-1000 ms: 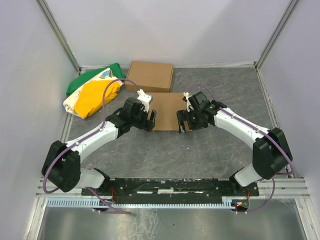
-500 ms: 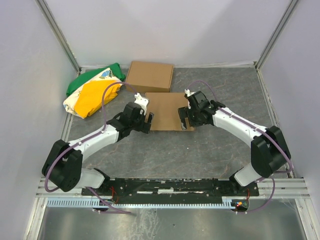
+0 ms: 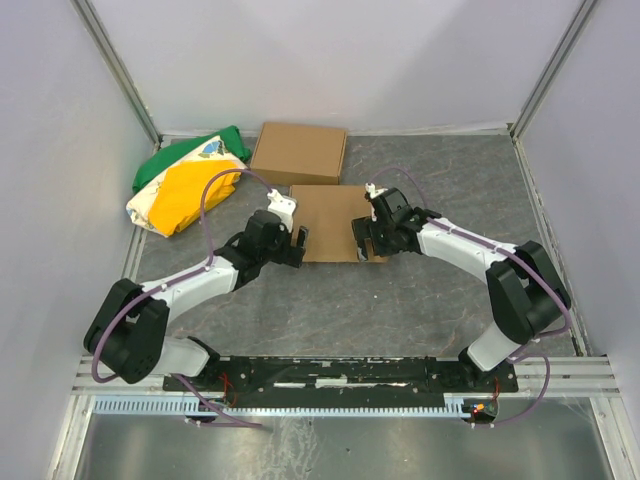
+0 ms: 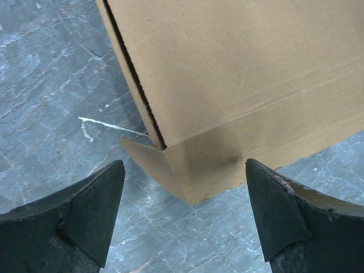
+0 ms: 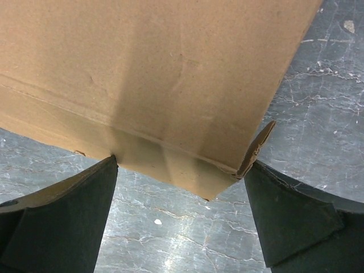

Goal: Fold the paper box

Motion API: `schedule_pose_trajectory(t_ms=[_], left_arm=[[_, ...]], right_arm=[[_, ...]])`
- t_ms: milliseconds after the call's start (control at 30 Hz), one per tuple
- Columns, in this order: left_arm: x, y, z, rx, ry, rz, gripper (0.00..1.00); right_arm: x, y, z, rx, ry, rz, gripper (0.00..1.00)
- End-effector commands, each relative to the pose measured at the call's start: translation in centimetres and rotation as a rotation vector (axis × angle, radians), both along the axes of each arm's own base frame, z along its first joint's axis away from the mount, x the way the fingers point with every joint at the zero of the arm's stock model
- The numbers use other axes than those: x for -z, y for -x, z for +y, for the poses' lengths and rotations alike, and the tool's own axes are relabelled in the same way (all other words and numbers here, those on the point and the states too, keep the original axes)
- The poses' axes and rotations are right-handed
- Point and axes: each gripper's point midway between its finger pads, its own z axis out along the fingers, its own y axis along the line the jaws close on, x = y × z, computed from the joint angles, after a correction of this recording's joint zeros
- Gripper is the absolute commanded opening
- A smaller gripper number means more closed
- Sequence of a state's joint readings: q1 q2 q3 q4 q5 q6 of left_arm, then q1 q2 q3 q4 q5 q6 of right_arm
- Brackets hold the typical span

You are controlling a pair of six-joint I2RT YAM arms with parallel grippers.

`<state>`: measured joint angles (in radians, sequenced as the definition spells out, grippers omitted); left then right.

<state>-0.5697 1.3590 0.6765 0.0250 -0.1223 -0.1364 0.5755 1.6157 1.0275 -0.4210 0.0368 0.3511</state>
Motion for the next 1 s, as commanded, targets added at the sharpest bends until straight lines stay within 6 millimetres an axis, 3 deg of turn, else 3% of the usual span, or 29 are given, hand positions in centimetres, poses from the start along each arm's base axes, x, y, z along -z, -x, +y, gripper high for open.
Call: schedule_pose_trajectory(t_ms=[0,267,633,967], left_arm=[[-1.4,-0.4,-2.0,0.033,0.097,-0.016,0.93],[-0.2,-0.1,-2.7,0.060,0.093,0.048,0.89],[-0.9,0.7,-4.2,0.125,0.097,0.172,0.77],[-0.5,2.2,-5.1,0.193,0.076,0.323,0.68]], right_arm=[[-1.4,-0.6,1.2,-0.027,-0.057,-0.042,0.99],[-1.6,-0.4,1.6,-0.043,-0.074,-0.036,1.00],[-3.5,0.8,2.7,-0.096,-0.151,-0.010,0.94],[-5.0,1.5,1.9,-0.078,-0.117,0.023,0.90]])
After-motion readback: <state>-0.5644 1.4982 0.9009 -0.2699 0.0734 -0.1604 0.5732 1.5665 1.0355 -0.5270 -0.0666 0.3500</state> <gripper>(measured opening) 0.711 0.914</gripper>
